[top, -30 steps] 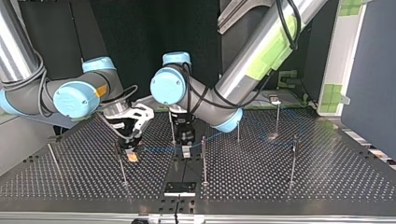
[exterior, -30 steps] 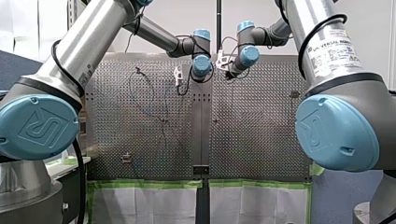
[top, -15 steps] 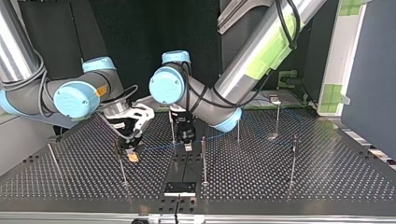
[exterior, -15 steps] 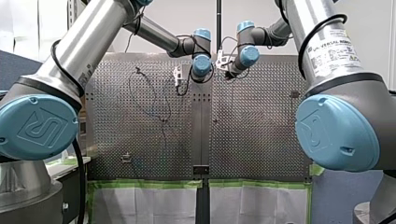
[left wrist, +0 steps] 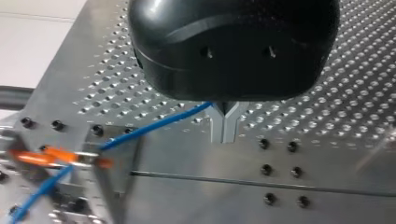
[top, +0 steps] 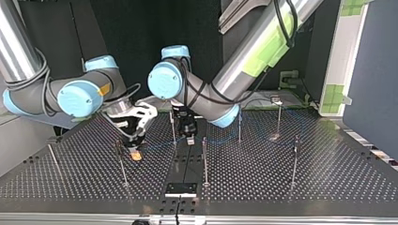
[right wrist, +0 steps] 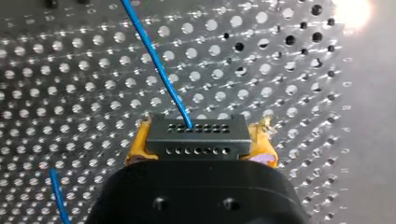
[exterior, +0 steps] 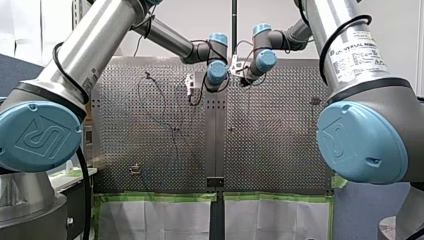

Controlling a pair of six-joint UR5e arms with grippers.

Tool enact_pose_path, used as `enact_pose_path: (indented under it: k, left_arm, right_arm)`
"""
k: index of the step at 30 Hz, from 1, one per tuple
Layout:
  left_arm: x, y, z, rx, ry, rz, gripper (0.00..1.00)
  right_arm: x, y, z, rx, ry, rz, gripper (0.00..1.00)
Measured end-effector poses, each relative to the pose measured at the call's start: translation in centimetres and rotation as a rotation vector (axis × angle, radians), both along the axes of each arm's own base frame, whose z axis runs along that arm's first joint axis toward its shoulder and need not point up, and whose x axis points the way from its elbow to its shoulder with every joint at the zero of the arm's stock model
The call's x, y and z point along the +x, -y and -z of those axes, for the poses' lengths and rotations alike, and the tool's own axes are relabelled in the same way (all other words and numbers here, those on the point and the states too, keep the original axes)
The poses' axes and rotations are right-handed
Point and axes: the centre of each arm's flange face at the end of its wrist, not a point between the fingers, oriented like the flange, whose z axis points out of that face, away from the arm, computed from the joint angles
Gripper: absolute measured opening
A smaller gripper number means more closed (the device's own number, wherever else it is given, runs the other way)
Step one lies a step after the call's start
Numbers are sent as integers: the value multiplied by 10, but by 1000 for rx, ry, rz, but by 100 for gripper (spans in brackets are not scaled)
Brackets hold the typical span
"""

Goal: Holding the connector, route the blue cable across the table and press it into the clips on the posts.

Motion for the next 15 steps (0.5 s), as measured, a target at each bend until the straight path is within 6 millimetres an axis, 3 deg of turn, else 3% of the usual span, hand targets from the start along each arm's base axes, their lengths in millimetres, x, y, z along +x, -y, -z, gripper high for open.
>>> enact_pose_path:
  k: [15]
  left_arm:
    - [-13, 1, 49, -14, -5, 38, 2]
  right_arm:
    - [-13, -12, 55, 93, -52, 12, 0]
